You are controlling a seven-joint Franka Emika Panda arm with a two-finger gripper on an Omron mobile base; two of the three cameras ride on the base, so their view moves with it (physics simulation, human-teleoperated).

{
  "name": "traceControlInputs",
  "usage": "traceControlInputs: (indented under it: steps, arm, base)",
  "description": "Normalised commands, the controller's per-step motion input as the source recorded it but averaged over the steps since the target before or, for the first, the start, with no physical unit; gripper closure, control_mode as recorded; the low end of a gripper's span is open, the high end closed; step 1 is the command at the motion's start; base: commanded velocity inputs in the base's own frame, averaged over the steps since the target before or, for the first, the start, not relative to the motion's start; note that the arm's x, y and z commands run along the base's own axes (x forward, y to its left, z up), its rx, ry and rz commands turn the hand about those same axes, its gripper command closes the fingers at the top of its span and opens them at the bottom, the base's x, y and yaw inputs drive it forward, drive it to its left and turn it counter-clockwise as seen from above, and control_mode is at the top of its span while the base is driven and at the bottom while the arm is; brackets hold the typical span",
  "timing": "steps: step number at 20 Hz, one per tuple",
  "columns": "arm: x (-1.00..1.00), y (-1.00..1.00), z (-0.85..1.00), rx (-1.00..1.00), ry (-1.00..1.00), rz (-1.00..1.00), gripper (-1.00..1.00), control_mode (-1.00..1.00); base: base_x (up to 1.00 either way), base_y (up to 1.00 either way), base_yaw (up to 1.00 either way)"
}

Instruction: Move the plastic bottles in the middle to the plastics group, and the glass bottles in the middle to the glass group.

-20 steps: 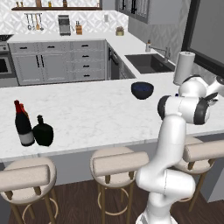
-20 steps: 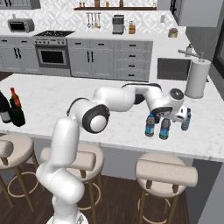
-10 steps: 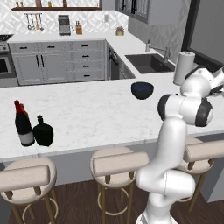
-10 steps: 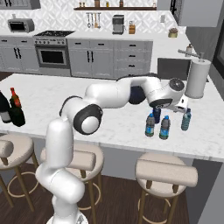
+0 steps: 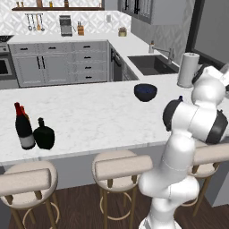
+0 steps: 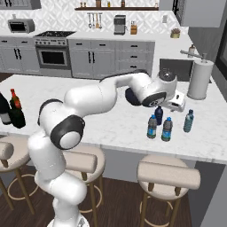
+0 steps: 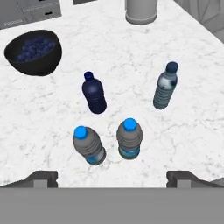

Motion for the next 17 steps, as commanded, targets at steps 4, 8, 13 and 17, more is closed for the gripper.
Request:
traceControlInputs:
  steps: [4,8,13,17]
  arm:
    - [-0.74,0.87,0.0,-0.06,0.0,-0.06,-1.0,-1.0]
    - [-0.93,0.78,0.0,0.0,0.0,-0.01,-1.0,-1.0]
    - [-0.91,0.73,0.0,0.0,0.0,-0.07,-1.0,-1.0]
    - [-0.88,0.73,0.01,0.0,0.02,-0.09,-1.0,-1.0]
  base:
    - [0.0,0.0,0.0]
    - [0.0,0.0,0.0]
    - [0.0,0.0,0.0]
    - [0.0,0.0,0.0]
